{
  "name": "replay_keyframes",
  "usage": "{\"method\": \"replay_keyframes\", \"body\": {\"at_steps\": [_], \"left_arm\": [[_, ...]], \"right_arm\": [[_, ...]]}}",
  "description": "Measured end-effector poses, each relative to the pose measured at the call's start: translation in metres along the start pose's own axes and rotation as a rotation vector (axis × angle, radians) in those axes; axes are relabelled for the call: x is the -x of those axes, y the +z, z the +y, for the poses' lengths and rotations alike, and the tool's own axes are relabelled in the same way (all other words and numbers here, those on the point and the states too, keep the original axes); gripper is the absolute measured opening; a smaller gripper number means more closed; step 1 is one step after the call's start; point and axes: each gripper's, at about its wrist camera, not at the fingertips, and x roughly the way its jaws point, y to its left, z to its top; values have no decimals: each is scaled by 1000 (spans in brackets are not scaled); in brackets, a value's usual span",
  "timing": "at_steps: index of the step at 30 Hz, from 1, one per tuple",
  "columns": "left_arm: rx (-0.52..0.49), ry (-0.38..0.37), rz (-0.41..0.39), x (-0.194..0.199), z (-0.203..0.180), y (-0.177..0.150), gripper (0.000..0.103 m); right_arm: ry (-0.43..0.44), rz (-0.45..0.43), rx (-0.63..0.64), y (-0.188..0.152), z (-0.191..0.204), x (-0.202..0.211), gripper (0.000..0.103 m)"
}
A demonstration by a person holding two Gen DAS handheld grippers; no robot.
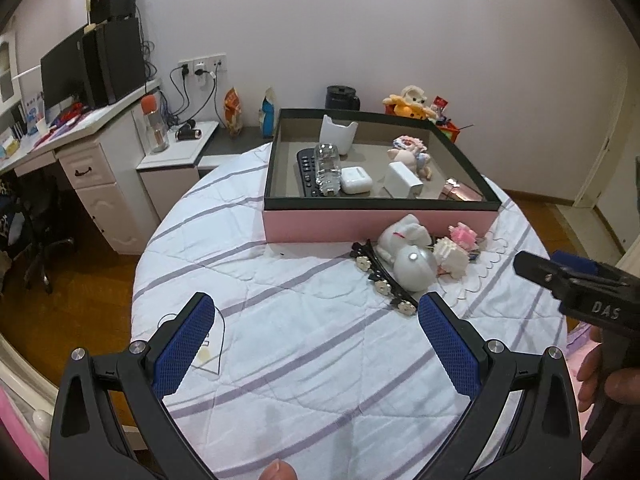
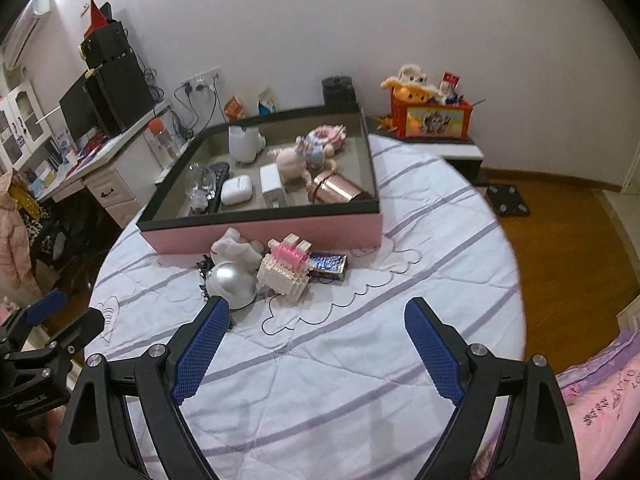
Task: Organize rigid objects
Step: 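Grasp the pink-white block figure with the right gripper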
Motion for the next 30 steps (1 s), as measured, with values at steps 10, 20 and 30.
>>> {"method": "replay_keyframes", "body": {"at_steps": [10,20,30], "left_arm": [[8,11,39,-31,6,6,103],[6,7,70,-56,5,11,103],[0,-1,97,-71,-3,8,103]], "right_arm": [[25,65,-3,11,6,-58,91],[11,95,12,15,9,-90,70],[49,85,1,9,1,-80,48]]}}
